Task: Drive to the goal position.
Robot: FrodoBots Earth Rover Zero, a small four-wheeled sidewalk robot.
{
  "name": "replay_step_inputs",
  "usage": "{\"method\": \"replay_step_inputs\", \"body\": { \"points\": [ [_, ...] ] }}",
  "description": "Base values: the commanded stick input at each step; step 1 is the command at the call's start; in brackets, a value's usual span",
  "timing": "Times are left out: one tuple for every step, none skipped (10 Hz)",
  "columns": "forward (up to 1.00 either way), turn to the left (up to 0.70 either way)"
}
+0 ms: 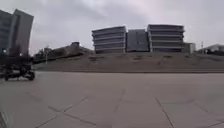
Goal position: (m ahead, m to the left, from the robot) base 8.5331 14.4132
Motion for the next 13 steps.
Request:
{"method": "replay_step_inputs", "body": {
  "points": [
    [0.70,0.02],
    [0.70,0.02],
    [0.70,0.02],
    [0.70,0.02],
    [0.70,0.02],
    [0.70,0.02],
    [0.70,0.02],
    [0.70,0.02],
    [0.70,0.02],
    [0.70,0.02],
    [0.70,0.02],
    [0.70,0.02],
    [0.70,0.02]
  ]
}}
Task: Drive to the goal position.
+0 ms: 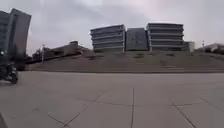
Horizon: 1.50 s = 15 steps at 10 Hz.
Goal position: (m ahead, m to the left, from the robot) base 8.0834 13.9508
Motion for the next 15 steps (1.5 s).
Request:
{"method": "replay_step_inputs", "body": {
  "points": [
    [0.70,0.02],
    [0.70,0.02],
    [0.70,0.02],
    [0.70,0.02],
    [0.70,0.02],
    [0.70,0.02],
    [0.70,0.02],
    [0.70,0.02],
    [0.70,0.02],
    [0.70,0.02],
    [0.70,0.02],
    [0.70,0.02],
    [0.70,0.02],
    [0.70,0.02],
    [0.70,0.02]
  ]
}}
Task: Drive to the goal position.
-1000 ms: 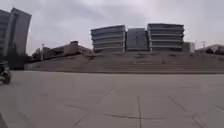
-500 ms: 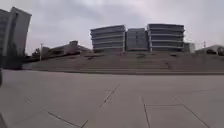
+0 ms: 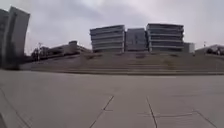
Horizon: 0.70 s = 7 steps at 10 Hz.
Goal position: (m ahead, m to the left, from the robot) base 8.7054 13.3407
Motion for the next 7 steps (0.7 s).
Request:
{"method": "replay_step_inputs", "body": {
  "points": [
    [0.70,0.02],
    [0.70,0.02],
    [0.70,0.02],
    [0.70,0.02],
    [0.70,0.02],
    [0.70,0.02],
    [0.70,0.02]
  ]
}}
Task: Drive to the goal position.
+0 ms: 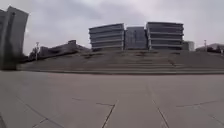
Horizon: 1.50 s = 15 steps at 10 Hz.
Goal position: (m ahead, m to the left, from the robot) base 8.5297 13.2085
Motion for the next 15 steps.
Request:
{"method": "replay_step_inputs", "body": {
  "points": [
    [0.70,0.01],
    [0.70,0.01],
    [0.70,0.01],
    [0.70,0.01],
    [0.70,0.01],
    [0.70,0.06],
    [0.70,0.15],
    [0.70,0.15],
    [0.70,0.15],
    [0.70,0.15],
    [0.70,0.15],
    [0.70,0.15],
    [0.70,0.15],
    [0.70,0.15],
    [0.70,0.15]
  ]
}}
